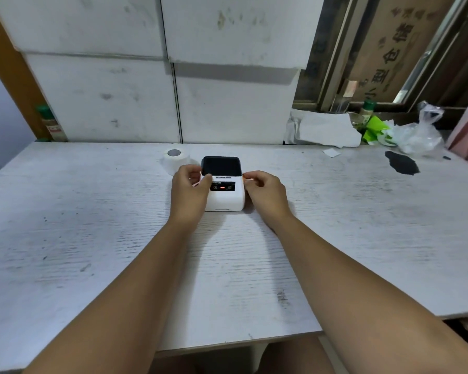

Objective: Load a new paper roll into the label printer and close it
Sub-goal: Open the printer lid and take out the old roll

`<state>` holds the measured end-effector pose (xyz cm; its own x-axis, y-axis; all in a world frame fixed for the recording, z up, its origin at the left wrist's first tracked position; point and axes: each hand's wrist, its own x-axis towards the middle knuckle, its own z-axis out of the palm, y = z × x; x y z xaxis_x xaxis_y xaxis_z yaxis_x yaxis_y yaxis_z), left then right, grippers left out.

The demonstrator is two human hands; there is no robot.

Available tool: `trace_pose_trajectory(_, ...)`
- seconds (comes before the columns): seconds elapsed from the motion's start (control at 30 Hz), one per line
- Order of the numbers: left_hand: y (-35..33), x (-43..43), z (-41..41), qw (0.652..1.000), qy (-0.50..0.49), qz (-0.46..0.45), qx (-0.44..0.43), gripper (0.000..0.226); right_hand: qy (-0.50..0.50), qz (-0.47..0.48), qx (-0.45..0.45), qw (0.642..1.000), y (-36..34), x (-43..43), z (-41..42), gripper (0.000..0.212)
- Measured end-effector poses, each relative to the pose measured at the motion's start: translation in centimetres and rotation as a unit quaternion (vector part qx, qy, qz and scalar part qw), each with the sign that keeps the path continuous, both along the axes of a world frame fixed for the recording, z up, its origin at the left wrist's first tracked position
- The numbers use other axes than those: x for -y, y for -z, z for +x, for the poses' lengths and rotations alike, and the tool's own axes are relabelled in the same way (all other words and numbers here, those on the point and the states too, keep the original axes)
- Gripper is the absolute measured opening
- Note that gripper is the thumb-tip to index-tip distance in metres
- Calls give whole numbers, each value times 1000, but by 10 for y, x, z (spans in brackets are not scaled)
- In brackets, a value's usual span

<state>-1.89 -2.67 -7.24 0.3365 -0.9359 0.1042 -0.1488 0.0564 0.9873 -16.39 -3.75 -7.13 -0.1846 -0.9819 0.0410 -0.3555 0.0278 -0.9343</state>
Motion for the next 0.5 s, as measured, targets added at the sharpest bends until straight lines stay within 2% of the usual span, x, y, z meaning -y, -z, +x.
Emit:
trace_pose_trajectory(0.1,0,0,-2,999,37,4,8,39,-33,4,13,999,1,0,1,33)
trace_pose_trajectory(0.2,-1,-3,-1,998,56,21,18,43,-64,18,27,997,0,-1,0,43)
trace_pose_trajectory(0.33,-5,-6,-2,995,63,53,63,53,-77,18,-11,997,3,-1,5,48)
trace_pose_trajectory(0.43,-8,-8,-1,993,68,57,77,51,-85,31,-55,994,4,0,6,49)
trace_pose_trajectory(0.5,-8,-8,-1,994,68,57,69,50,-82,40,-48,995,3,1,4,48)
